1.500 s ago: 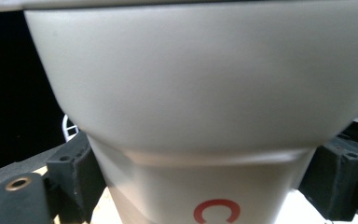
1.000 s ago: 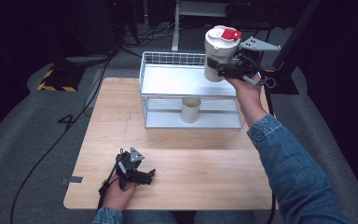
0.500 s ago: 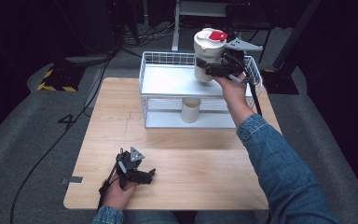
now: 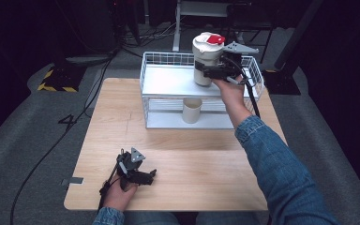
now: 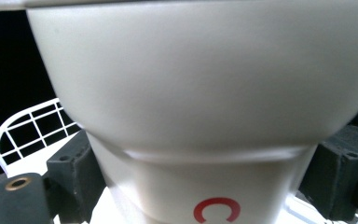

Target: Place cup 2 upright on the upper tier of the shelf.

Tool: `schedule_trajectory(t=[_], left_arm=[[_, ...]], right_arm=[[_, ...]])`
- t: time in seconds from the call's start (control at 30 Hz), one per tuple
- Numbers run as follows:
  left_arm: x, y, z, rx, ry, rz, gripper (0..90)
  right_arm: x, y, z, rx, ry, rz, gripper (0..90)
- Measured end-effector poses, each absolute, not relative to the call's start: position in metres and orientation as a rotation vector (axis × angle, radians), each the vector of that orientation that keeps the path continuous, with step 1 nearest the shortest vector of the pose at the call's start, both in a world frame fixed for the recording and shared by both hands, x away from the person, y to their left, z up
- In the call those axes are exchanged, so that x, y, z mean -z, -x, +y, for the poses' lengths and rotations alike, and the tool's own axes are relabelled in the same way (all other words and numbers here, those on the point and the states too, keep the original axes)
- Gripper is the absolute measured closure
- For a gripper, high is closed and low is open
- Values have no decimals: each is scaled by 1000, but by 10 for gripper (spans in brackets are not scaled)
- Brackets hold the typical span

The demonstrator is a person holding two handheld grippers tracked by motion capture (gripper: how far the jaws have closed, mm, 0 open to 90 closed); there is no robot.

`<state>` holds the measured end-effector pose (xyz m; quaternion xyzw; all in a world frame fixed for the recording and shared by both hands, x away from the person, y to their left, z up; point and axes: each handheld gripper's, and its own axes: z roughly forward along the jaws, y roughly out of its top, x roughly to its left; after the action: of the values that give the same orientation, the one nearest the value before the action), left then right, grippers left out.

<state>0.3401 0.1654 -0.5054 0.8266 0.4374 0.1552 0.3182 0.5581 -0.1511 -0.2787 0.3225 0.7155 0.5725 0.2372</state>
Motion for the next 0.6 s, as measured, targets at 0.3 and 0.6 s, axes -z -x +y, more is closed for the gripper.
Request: schedule_trajectory(t=[0.3, 0.6], left_arm=[[505, -340, 165, -410, -2174, 1149, 5], [505, -340, 165, -410, -2174, 1149, 5]], right_arm=[[284, -560, -150, -1556, -885, 1971, 140], [288, -561, -150, -1551, -898, 1977, 140]])
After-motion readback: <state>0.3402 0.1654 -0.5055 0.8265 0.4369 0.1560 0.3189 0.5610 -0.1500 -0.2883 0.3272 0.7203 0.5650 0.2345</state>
